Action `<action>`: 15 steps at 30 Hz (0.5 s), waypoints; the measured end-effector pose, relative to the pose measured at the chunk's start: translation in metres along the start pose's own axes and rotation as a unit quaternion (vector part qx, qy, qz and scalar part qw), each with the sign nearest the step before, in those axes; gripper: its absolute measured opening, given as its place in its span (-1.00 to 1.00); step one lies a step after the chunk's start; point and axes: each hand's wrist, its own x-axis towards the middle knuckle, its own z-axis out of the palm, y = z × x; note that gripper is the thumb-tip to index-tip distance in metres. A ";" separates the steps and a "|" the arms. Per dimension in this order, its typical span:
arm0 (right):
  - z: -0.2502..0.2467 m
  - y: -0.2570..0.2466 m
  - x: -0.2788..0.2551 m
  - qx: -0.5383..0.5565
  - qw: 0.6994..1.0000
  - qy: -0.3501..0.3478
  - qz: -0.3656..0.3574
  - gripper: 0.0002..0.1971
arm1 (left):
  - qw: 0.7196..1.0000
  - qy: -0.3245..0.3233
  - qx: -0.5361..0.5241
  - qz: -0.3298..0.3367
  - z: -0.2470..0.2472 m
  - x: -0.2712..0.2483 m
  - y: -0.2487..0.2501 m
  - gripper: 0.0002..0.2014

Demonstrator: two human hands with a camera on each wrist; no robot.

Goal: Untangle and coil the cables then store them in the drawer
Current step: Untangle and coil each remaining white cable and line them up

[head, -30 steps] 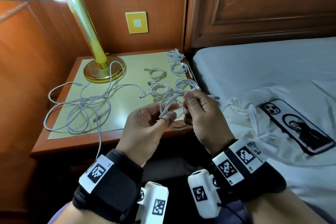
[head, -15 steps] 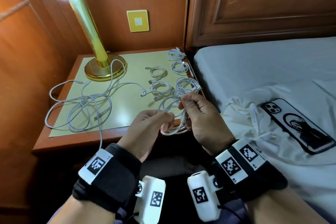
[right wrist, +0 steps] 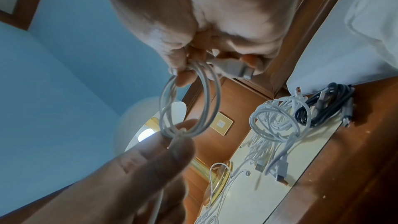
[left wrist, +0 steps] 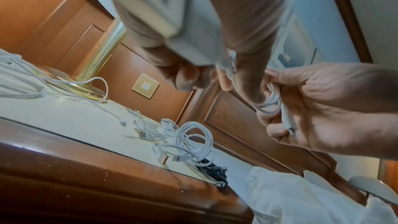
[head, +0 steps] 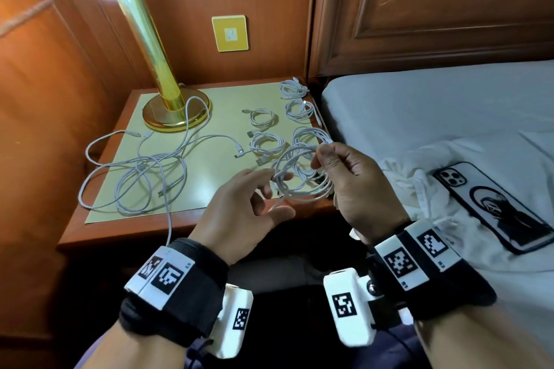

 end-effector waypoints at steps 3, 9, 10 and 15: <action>-0.001 -0.002 -0.002 0.007 1.000 -0.005 0.009 -0.65 | 0.998 0.051 -0.013 -0.032 0.002 0.002 0.001 -0.59; 0.002 0.001 -0.001 0.045 0.998 -0.048 -0.009 -0.65 | 0.988 0.067 -0.080 -0.111 0.001 0.002 0.010 -0.73; 0.002 0.001 -0.002 0.048 0.997 -0.054 -0.016 -0.64 | 0.984 0.067 -0.105 -0.127 0.001 0.003 0.009 -0.74; 0.003 0.001 -0.003 0.122 0.989 -0.080 -0.002 -0.66 | 0.956 0.087 -0.236 -0.153 0.005 0.004 0.009 -0.85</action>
